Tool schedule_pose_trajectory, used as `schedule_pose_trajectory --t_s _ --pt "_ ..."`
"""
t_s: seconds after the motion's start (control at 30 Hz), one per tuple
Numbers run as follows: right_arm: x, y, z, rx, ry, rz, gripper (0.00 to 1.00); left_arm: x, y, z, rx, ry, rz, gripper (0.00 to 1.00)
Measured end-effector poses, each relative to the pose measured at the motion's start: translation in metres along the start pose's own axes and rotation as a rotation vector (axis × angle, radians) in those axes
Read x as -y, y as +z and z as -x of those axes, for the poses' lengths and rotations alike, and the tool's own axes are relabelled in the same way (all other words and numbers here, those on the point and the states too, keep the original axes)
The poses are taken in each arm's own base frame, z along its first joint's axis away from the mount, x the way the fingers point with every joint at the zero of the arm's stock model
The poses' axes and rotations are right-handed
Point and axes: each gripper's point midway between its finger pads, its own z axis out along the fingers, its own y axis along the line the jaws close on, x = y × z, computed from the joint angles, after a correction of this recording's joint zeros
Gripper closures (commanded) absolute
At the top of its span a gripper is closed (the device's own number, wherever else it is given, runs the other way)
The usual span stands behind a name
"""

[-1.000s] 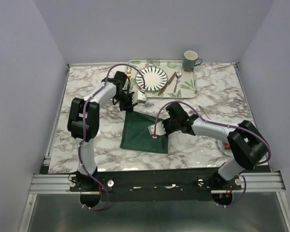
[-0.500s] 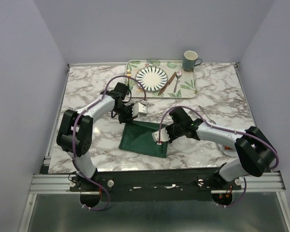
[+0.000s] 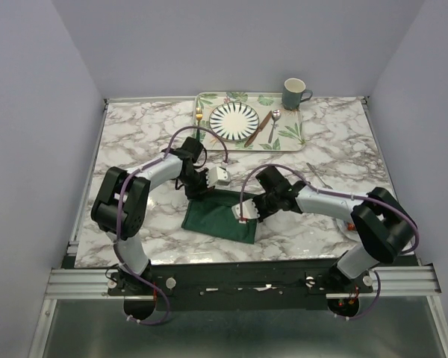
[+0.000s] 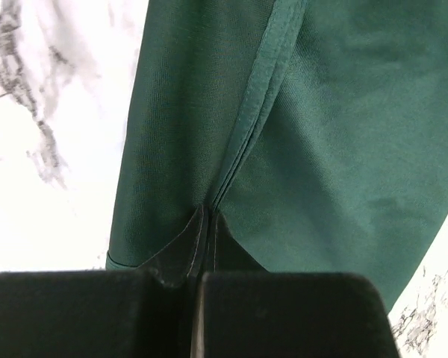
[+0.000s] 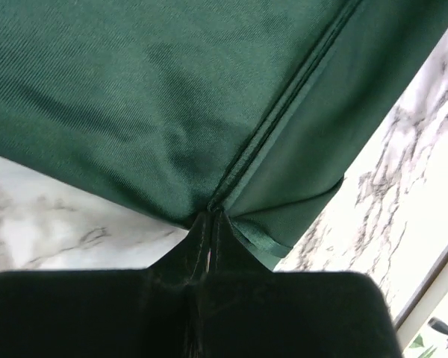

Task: Fold the napkin into a case and place the utensils inside
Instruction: Fold the 2/3-rectangle-folded napkin at the center of the board.

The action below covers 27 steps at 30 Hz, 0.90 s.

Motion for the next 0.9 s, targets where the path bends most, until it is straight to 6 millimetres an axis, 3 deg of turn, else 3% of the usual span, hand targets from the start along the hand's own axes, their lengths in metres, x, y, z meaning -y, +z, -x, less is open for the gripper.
schedule_pose_trajectory --t_s 0.23,0.4,0.57,0.73,0.9 --pt "0.036 0.004 -0.024 -0.065 0.072 -0.037 0.99 -0.026 -0.002 0.005 0.001 -0.08 0.033 1.0" --pt "0.069 -0.008 -0.041 -0.086 0.113 -0.09 0.99 -0.047 -0.004 0.013 0.018 -0.136 0.046 1.0" --pt "0.094 -0.025 -0.032 -0.062 0.118 -0.115 0.99 -0.064 -0.008 0.015 0.031 -0.188 0.06 1.0" --pt "0.099 -0.036 -0.016 -0.021 0.148 -0.092 0.99 -0.06 -0.006 0.01 0.029 -0.25 0.037 1.0" --pt "0.077 -0.032 -0.004 -0.002 0.196 -0.013 1.0 -0.055 -0.005 0.01 0.032 -0.286 0.022 1.0"
